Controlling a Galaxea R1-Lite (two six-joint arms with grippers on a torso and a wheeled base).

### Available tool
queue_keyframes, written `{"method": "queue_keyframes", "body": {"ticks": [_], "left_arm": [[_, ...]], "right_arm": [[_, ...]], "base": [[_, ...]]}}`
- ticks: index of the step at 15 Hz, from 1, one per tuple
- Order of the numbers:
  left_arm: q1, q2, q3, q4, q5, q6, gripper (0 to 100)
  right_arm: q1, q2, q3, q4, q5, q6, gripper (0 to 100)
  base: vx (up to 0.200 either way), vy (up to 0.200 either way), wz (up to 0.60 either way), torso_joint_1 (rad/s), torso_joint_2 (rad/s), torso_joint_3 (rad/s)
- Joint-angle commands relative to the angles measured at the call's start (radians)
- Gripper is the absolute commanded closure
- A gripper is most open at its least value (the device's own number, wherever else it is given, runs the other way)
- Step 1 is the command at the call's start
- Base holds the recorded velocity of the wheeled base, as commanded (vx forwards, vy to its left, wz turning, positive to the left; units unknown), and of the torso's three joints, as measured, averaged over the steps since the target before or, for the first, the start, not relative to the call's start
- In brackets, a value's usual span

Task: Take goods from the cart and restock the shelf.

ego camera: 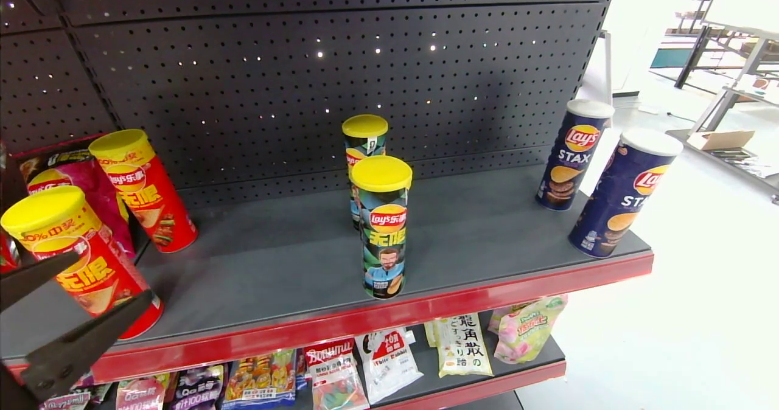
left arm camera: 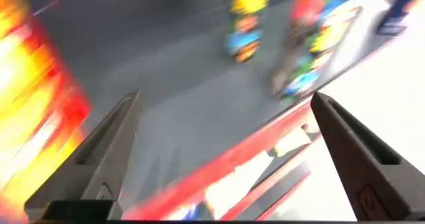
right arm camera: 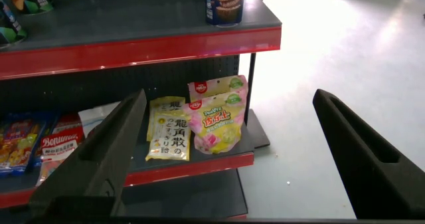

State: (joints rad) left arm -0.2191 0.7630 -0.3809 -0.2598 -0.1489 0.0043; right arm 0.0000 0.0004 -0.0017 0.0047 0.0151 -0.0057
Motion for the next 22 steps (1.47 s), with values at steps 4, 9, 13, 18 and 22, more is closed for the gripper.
{"method": "queue_keyframes", "body": {"ticks": [4,9,13,18,22], "left_arm": [[0.064,-0.562,0.068,0.425,0.216,-0.049,0],[0.066,-0.663,0.102,0.521,0.273,-0.006,0],[0.066,-0.663,0.106,0.519,0.276,0.005,0],[0.066,-0.665,0.115,0.516,0.272,0.008,0],[0.066,-0.665,0.195,0.470,0.261,0.008,0]], "right_arm": [[0.000,0.000,0.000,0.000,0.000,0.000,0],[0.000,0.000,0.000,0.000,0.002,-0.007,0],[0.002,0.000,0.000,0.000,0.003,-0.014,0],[0.002,0.000,0.000,0.000,0.006,-0.005,0],[0.002,0.000,0.000,0.000,0.008,-0.008,0]], "base": [[0.000,0.000,0.00,0.000,0.00,0.000],[0.000,0.000,0.00,0.000,0.00,0.000],[0.000,0.000,0.45,-0.003,0.00,0.005],[0.000,0.000,0.36,-0.001,0.00,0.002],[0.000,0.000,0.00,0.000,0.00,0.000]]}}
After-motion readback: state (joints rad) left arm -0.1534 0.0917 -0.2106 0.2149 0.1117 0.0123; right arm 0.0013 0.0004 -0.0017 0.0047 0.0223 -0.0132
